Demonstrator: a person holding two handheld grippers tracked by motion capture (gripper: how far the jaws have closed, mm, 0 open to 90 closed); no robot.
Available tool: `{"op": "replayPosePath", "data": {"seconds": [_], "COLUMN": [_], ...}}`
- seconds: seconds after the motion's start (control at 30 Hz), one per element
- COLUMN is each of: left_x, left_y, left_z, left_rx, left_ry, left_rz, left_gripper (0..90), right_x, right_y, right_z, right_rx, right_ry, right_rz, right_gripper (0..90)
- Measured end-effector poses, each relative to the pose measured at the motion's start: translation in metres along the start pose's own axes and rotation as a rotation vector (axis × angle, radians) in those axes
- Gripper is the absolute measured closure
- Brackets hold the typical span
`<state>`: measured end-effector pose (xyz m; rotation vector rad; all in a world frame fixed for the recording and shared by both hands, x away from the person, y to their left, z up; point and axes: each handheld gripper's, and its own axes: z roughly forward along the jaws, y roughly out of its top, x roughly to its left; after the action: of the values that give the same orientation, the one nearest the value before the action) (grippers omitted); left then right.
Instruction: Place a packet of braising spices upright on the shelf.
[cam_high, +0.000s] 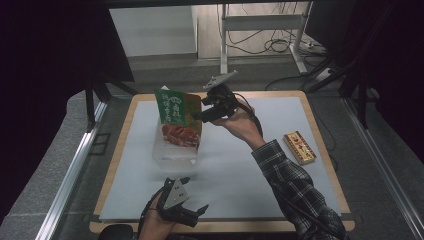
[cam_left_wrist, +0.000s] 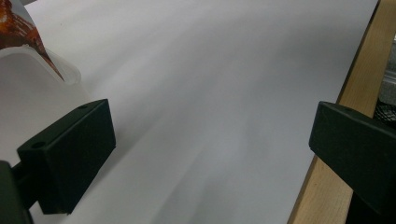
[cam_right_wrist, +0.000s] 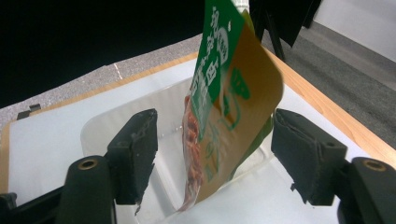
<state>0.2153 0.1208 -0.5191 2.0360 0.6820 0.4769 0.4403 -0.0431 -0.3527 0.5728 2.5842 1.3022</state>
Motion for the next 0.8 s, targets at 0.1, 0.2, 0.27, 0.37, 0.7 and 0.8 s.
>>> {"op": "replayPosePath", "data": {"seconds": [0.1, 0.2, 0.27, 0.37, 0.7, 0.8], "left_x": [0.0, 0.0, 0.0, 0.0, 0.0, 0.0], "left_y": [0.0, 0.0, 0.0, 0.0, 0.0, 0.0], "left_z": [0.0, 0.0, 0.0, 0.0, 0.0, 0.0], "left_rx": [0.001, 0.0, 0.0, 0.0, -0.007, -0.007], "left_ry": [0.0, 0.0, 0.001, 0.001, 0.002, 0.002], "left_rz": [-0.001, -0.001, -0.001, -0.002, -0.005, -0.005], "left_gripper": [0.0, 0.0, 0.0, 0.0, 0.0, 0.0], "right_x": [0.0, -0.002, -0.002, -0.001, 0.002, 0.003], "right_y": [-0.004, -0.009, -0.013, -0.02, -0.042, -0.048], "right_z": [-0.001, -0.002, -0.002, -0.002, -0.007, -0.009], "right_rx": [0.008, 0.019, 0.019, 0.017, 0.004, 0.007], "right_ry": [0.012, 0.033, 0.033, 0.034, 0.025, 0.026], "right_rz": [0.008, 0.023, 0.029, 0.032, 0.032, 0.034], "right_gripper": [30.8, 30.9, 30.2, 28.8, 22.2, 21.2]}}
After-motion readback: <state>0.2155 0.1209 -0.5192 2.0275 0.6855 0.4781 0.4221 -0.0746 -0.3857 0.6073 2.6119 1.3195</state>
